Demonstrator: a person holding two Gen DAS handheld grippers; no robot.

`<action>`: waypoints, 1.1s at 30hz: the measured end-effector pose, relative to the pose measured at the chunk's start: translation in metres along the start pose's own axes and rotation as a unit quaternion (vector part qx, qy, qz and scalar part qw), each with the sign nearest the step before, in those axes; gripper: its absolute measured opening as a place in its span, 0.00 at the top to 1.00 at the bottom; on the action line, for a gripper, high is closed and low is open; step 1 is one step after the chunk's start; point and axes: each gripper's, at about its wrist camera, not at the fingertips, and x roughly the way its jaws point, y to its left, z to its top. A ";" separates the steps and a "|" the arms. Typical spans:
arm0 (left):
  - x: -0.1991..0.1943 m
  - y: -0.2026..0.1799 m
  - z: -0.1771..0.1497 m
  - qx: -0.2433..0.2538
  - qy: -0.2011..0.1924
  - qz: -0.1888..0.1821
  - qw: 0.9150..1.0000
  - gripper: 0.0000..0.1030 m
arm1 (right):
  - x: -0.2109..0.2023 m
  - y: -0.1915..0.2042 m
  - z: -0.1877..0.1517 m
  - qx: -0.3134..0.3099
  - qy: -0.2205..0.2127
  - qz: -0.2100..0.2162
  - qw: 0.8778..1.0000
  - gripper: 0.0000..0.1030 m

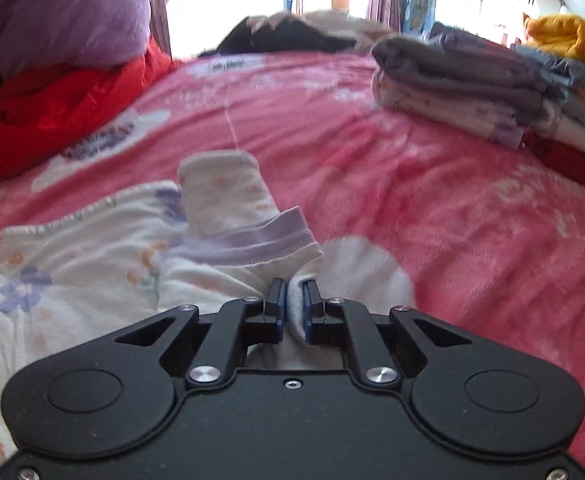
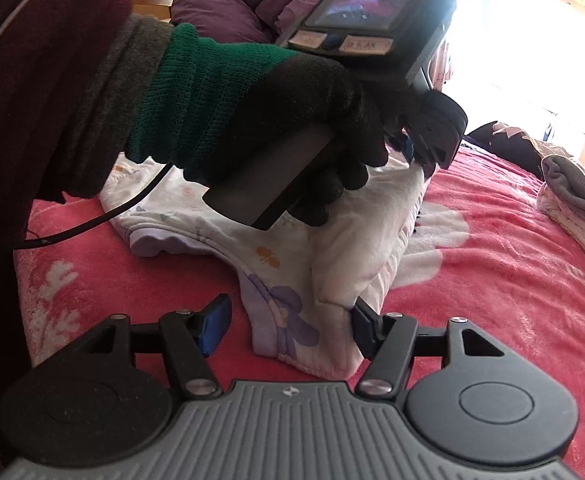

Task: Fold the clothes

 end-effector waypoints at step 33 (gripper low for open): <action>-0.040 0.102 -0.005 -0.194 -0.050 -0.088 0.976 0.96 | 0.009 -0.041 0.018 0.152 -0.072 0.000 0.986 0.66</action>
